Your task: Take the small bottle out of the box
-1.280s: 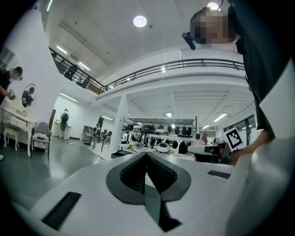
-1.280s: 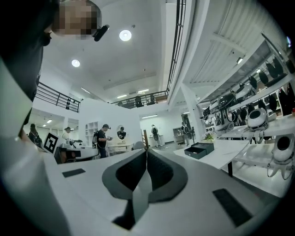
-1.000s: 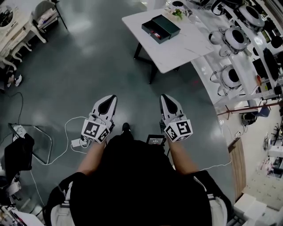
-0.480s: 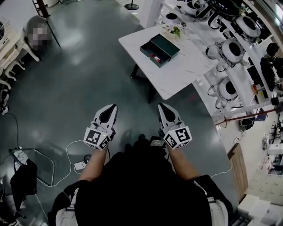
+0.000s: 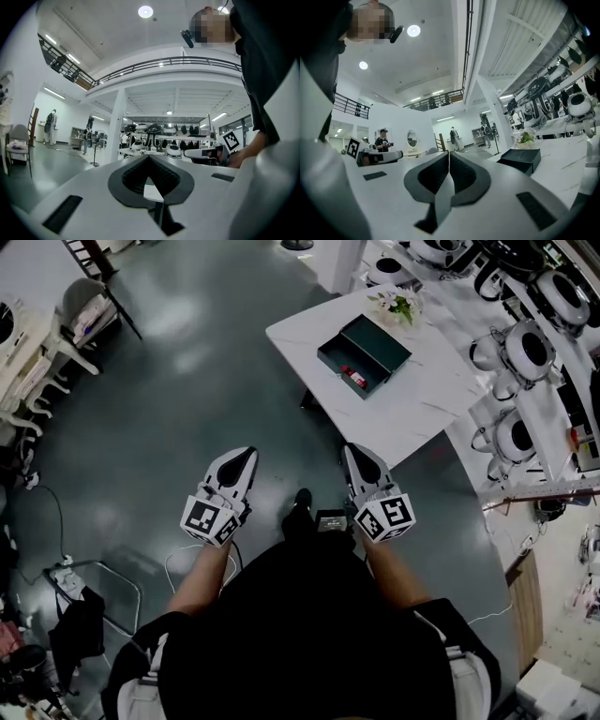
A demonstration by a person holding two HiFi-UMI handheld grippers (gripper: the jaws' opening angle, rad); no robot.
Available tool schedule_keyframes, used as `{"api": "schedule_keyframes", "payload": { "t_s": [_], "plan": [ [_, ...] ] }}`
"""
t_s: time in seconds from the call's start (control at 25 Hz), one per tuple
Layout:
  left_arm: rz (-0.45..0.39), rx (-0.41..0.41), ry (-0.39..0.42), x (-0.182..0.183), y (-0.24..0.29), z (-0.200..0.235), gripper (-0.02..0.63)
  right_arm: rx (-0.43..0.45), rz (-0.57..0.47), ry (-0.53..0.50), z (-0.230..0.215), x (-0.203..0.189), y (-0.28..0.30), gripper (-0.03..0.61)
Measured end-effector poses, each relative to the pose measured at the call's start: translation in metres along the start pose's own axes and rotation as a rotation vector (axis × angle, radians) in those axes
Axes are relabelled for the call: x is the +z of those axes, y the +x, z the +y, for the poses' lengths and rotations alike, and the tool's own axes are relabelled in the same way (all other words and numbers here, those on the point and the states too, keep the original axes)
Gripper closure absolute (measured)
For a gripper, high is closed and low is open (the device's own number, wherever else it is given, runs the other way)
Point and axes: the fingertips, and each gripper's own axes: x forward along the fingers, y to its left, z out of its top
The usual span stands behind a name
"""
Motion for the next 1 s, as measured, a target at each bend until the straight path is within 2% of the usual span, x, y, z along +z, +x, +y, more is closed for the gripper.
{"api": "schedule_keyframes", "payload": {
  "t_s": [0.28,0.52,0.76,1.0],
  "plan": [
    [0.011,-0.018,-0.010,0.004,0.100,0.060,0.598,-0.032,-0.024,0.007,-0.081,0.025,0.081,0.545],
    [0.006,-0.078,-0.044,0.007,0.167,0.084,0.598,-0.085,-0.060,-0.002,-0.126,0.039,0.111,0.545],
    [0.010,-0.195,-0.037,0.016,0.225,0.091,0.598,-0.179,-0.076,0.002,-0.163,0.041,0.114,0.545],
    [-0.001,-0.350,-0.043,0.011,0.290,0.104,0.600,-0.347,-0.088,-0.030,-0.198,0.043,0.112,0.545]
  ]
}}
